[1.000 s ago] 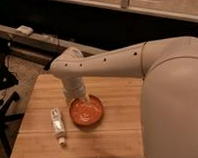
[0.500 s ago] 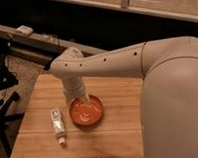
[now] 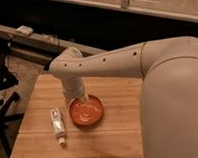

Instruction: Place the bottle in the ceramic bowl

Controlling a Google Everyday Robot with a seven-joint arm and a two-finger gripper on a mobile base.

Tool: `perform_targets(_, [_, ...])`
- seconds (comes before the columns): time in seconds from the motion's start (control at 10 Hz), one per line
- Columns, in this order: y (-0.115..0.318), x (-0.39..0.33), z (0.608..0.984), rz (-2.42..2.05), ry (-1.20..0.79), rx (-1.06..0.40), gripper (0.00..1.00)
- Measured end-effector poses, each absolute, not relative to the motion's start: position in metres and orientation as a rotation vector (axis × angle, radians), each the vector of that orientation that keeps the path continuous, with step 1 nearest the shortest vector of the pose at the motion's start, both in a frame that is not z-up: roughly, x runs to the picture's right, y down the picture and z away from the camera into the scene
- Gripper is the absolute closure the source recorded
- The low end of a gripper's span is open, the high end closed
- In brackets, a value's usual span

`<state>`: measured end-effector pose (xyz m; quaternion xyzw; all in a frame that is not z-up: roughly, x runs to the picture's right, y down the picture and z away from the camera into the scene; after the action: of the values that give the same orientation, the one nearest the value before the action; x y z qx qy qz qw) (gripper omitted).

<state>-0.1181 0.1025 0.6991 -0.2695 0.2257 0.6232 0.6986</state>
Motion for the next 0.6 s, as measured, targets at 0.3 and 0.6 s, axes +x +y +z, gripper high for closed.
perform_targets(0.3, [0.097, -0.167, 0.697, 1.296, 0.454, -0.606, 0.35])
perform_targets(0.6, [0.102, -0.2, 0.705, 1.208, 0.436, -0.618, 0.35])
